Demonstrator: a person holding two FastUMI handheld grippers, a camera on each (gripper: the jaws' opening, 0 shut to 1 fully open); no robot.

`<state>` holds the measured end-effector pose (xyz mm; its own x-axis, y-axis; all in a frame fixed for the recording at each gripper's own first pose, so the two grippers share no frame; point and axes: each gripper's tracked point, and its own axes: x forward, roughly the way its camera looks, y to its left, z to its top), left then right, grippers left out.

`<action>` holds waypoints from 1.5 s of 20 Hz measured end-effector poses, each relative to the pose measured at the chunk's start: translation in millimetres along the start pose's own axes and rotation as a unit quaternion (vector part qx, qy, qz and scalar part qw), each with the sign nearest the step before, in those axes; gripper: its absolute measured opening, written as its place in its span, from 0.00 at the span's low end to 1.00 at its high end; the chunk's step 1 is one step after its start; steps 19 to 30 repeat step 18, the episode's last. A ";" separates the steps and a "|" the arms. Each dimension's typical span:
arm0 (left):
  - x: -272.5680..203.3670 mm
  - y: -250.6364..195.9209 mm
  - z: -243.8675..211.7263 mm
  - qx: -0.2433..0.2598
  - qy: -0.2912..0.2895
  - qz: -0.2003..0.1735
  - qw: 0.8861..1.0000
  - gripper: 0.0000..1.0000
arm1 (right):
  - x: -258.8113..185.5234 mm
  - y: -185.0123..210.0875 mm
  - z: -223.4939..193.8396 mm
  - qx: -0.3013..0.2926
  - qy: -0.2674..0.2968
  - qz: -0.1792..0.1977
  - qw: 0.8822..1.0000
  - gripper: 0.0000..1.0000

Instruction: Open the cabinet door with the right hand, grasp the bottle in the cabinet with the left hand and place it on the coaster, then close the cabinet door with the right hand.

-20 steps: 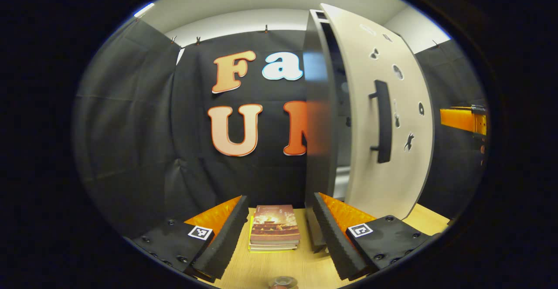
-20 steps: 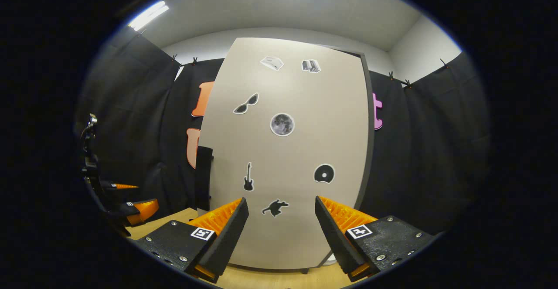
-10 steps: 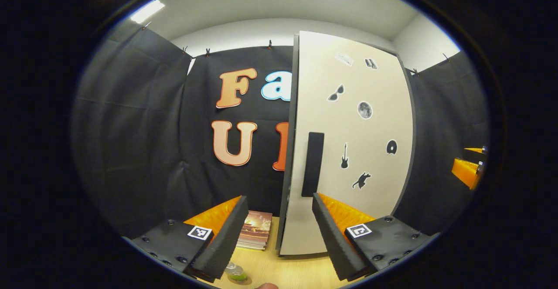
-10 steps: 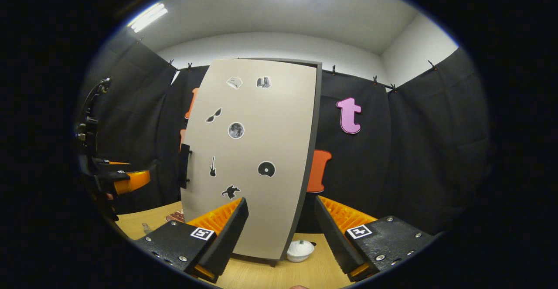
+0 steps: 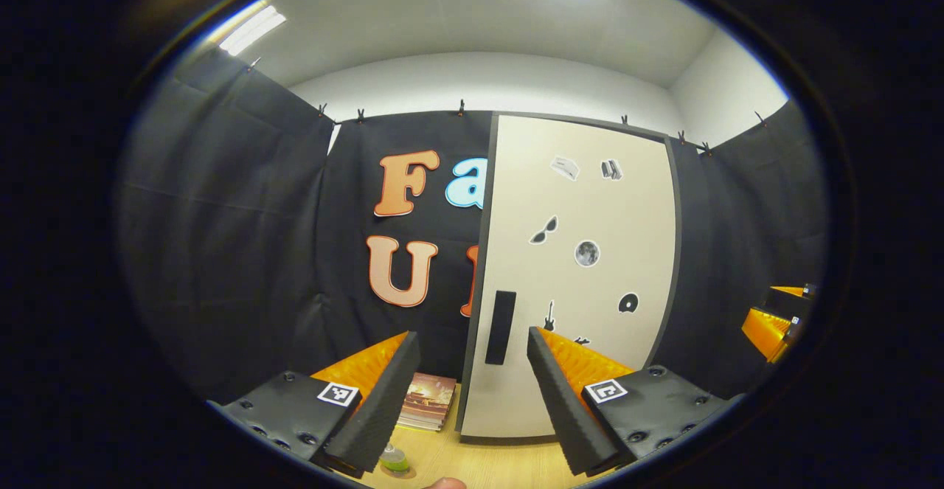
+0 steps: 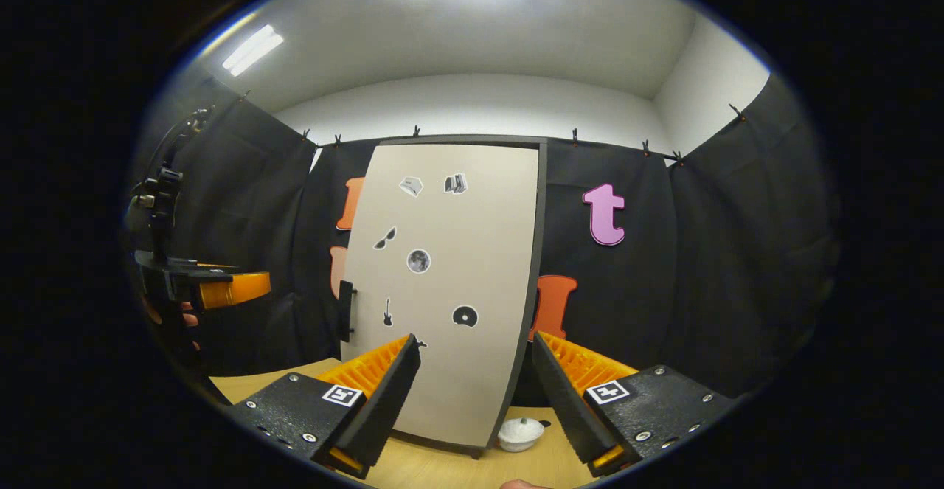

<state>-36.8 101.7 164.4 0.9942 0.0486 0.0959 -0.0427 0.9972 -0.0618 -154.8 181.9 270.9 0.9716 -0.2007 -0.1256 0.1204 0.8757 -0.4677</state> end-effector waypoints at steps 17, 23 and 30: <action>-14.2 30.7 53.4 0.031 -0.057 -0.017 0.998 0.96 | 0.4 28.0 39.1 -0.008 -0.047 -0.009 0.999 0.94; -15.9 32.0 56.8 0.033 -0.063 -0.016 0.997 0.96 | -0.4 29.0 40.8 -0.009 -0.049 -0.010 0.999 0.94; -15.9 32.0 56.8 0.033 -0.063 -0.016 0.997 0.96 | -0.4 29.0 40.8 -0.009 -0.049 -0.010 0.999 0.94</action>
